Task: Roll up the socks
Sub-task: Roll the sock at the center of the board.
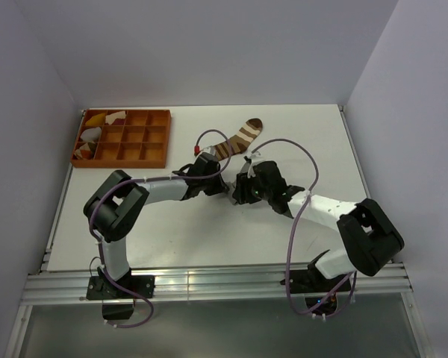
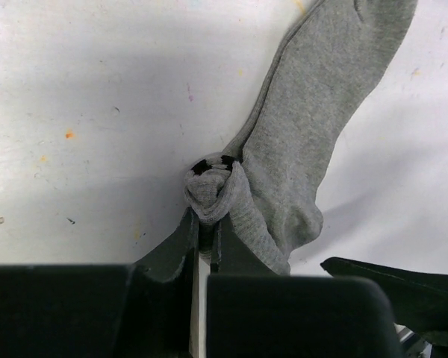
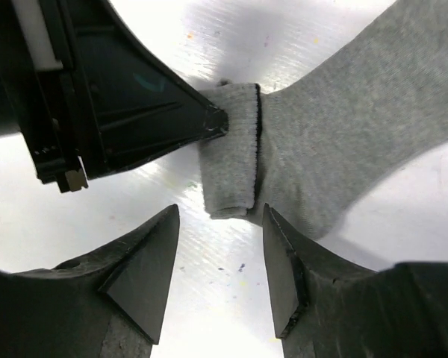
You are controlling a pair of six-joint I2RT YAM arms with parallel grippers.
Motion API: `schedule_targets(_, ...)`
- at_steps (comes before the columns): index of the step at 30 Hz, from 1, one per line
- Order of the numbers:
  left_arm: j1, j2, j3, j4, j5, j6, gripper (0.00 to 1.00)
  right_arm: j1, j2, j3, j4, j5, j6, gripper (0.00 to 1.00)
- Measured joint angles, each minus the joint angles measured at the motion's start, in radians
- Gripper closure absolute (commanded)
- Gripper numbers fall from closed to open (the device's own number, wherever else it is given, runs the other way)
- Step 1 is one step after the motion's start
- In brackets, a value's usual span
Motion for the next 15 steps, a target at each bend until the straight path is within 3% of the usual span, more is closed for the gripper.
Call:
schedule_targets(8, -0.002, 0.0, 0.048, -0.103, -0.008, 0.036, 1.0, 0.147, 0.0, 0.0, 0.002, 0.221, -0.134, 0.4)
schedule_targets(15, -0.002, 0.0, 0.072, -0.156, -0.008, 0.054, 1.0, 0.252, 0.033, 0.0, 0.055, 0.348, -0.219, 0.46)
